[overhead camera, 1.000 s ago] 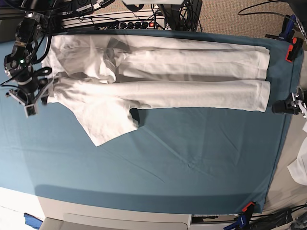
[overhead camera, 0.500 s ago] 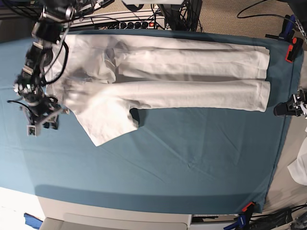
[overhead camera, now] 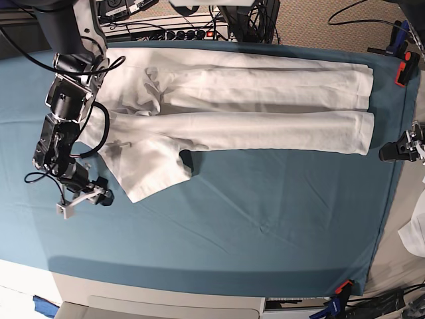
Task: Fold the T-shirt properly
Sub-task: 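Tuck the loose sleeve under the fold with the right gripper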
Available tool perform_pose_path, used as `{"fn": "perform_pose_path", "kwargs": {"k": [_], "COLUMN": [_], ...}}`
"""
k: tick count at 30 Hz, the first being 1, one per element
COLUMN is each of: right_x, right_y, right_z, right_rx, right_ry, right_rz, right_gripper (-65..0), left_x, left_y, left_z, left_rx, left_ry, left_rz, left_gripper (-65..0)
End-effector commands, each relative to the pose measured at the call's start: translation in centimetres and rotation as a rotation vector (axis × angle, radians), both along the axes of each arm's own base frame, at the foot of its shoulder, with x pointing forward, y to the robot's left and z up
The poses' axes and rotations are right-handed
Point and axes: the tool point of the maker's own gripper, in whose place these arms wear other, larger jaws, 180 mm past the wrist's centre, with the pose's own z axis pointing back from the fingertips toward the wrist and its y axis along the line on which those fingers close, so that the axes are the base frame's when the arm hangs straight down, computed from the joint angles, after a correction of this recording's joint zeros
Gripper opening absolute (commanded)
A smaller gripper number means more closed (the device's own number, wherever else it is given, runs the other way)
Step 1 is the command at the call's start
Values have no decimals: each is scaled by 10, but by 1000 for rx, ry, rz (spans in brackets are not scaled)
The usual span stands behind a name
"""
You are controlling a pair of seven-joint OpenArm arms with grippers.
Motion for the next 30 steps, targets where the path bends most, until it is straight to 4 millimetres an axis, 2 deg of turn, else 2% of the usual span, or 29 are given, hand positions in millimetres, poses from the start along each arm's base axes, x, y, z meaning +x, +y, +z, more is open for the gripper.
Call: {"fn": "perform_pose_path", "kwargs": {"k": [1, 6, 11, 19, 21, 24, 25, 28, 30], "right_x": [13, 10, 6, 0, -1, -3, -4, -10, -11], "right_y": [0, 31, 50, 82, 87, 88, 88, 92, 96], "right_z": [18, 1, -9, -13, -14, -15, -16, -14, -6], "right_rx": [-20, -95, -137, -57, -53, -54, -55, -46, -42], "right_ry": [-40, 25, 63, 89, 92, 104, 114, 138, 120], "right_rz": [22, 154, 234, 289, 307, 319, 323, 344, 361], "right_gripper": [-360, -360, -360, -365, -433, -625, -650, -650, -650], "left_x": [11, 11, 11, 11, 11, 11, 11, 11, 11], "left_y": [10, 10, 10, 10, 10, 10, 10, 10, 10], "left_z": [21, 21, 21, 21, 21, 21, 21, 21, 21], "left_rx": [13, 13, 13, 13, 13, 13, 13, 13, 13], "left_ry": [-63, -63, -63, -64, -64, -64, -64, -64, -64], "left_rz": [13, 13, 13, 14, 14, 14, 14, 14, 14], "left_gripper": [-394, -394, -394, -394, -394, -394, -394, -394, -394]}}
